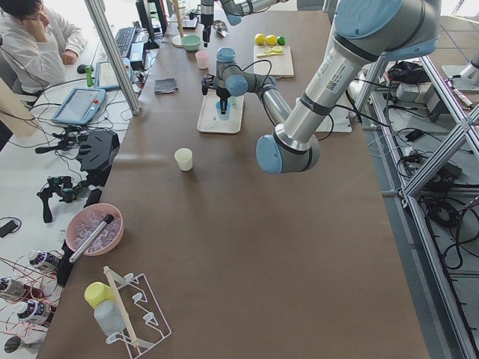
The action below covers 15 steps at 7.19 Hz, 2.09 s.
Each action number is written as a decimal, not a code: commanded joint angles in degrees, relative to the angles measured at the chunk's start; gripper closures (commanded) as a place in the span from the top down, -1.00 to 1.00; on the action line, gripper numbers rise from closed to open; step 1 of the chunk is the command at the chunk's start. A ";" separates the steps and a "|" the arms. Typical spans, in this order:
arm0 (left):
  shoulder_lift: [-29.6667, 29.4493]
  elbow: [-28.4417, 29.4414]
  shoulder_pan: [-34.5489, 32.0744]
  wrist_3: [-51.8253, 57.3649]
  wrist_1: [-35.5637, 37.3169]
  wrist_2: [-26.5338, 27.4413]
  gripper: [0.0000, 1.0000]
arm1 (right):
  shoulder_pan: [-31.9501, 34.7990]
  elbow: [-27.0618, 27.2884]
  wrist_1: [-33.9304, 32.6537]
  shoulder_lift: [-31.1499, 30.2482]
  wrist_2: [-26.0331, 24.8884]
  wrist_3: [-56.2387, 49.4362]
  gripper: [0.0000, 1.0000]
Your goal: Place all cups on tray
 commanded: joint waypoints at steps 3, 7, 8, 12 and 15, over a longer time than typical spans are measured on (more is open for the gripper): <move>2.23 -3.29 -4.92 5.32 0.86 -1.75 0.96 | -3.41 -5.53 0.15 3.89 -1.96 2.52 0.47; 11.23 1.11 -23.84 32.51 0.62 -10.41 0.96 | -4.39 -3.52 0.15 3.89 -1.01 2.87 -1.00; 11.23 6.03 -25.88 35.15 -1.04 -10.59 0.96 | -5.26 -1.24 0.06 4.24 0.48 4.18 -1.00; 11.93 12.85 -24.76 34.91 -10.29 -14.01 0.83 | -14.04 5.19 -0.03 8.26 0.49 9.35 -1.00; 13.60 12.67 -21.51 34.04 -11.87 -14.01 -0.59 | -19.31 5.20 -0.03 10.22 -3.62 12.71 -1.00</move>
